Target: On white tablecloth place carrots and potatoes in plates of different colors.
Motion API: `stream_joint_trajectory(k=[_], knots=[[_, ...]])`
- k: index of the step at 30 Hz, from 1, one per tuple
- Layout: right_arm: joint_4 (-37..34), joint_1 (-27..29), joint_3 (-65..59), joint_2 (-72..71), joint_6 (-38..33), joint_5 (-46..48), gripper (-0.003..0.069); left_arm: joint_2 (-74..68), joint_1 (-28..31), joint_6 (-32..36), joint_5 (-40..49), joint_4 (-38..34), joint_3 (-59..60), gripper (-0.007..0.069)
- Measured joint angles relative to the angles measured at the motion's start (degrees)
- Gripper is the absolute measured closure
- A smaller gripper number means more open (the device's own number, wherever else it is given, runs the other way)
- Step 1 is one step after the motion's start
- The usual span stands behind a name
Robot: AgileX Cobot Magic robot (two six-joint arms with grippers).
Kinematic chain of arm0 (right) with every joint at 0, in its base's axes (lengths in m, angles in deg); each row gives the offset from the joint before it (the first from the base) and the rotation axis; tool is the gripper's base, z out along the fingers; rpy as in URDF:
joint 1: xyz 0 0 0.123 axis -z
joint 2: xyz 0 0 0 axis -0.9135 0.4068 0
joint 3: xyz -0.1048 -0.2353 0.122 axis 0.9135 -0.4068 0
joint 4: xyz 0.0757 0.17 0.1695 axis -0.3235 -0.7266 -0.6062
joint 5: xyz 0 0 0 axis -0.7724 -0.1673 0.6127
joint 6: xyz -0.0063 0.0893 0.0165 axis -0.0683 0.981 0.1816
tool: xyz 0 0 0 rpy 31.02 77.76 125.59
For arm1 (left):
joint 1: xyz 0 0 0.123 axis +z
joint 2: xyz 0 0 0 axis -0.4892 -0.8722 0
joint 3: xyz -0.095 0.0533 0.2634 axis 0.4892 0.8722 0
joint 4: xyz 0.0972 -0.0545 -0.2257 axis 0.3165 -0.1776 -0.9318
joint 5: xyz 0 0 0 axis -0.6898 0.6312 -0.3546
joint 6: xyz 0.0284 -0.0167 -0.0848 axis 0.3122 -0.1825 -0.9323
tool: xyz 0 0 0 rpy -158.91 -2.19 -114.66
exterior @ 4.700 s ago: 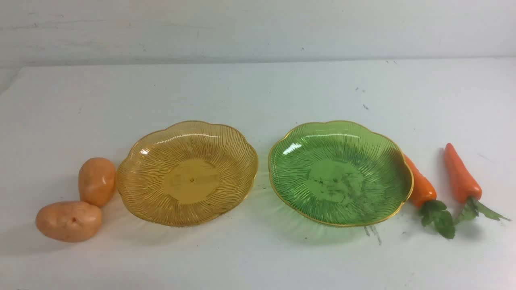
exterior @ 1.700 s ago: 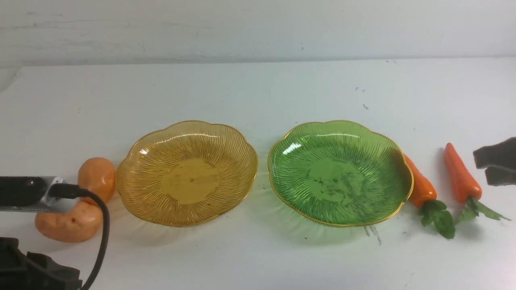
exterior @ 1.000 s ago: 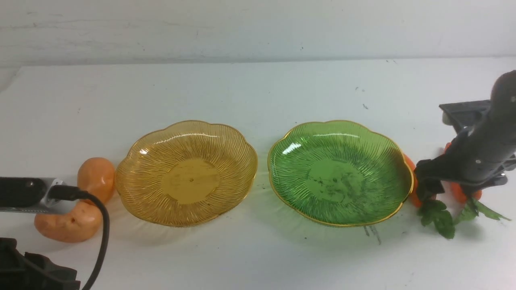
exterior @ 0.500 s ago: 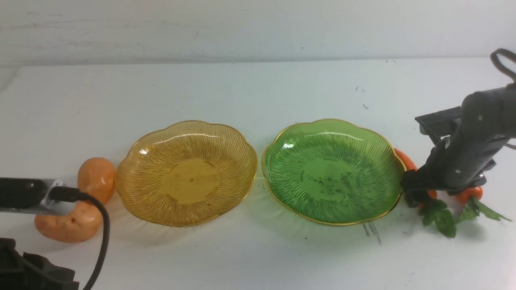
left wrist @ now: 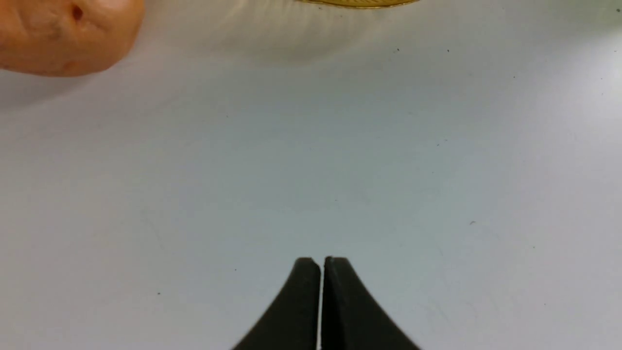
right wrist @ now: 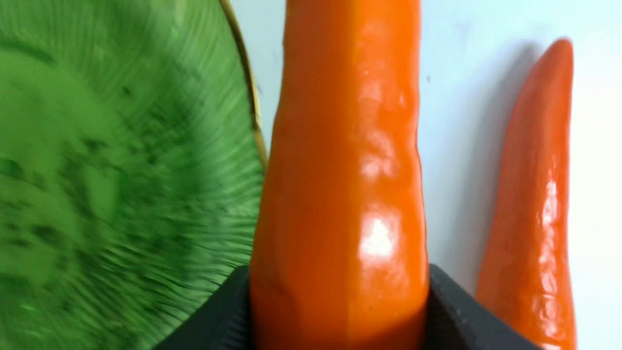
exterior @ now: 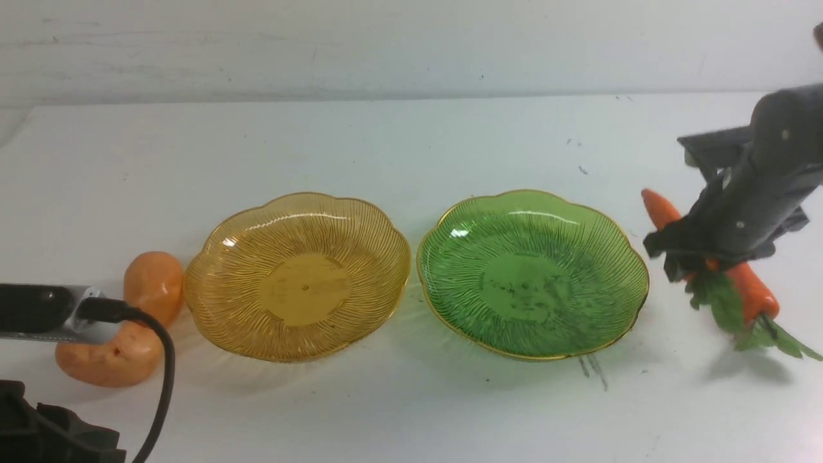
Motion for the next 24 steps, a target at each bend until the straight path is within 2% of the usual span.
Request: stream_joint_trajectory(k=[6,9,15,17,21,22,24], knots=[[-13.2,-1.18,1.95,-0.47,-2.59,-0.12,0.0295,0.0,0.0,0.0,0.0,0.0,0.0,0.0627],[-20.77,-3.11,1.95,1.48,-8.95,-0.24,0.0295,0.0,0.0,0.0,0.0,0.0,0.0,0.0627],[-24.8,-5.1,1.95,4.33,-11.55,-1.01,0.0277,0.0,0.0,0.0,0.0,0.0,0.0,0.0627],[-24.66,-5.22,2.47,4.51,-11.55,-0.54,0.0218,0.0,0.0,0.0,0.0,0.0,0.0,0.0627],[-23.12,-5.22,5.52,4.51,-11.44,3.96,0.0032,0.0,0.0,0.0,0.0,0.0,0.0,0.0627],[-23.12,-5.22,5.52,4.51,-11.44,3.96,0.0032,0.0,0.0,0.0,0.0,0.0,0.0,0.0627],[-18.86,-5.22,9.06,4.51,-10.8,8.58,-0.0017,0.0,0.0,0.0,0.0,0.0,0.0,0.0627]])
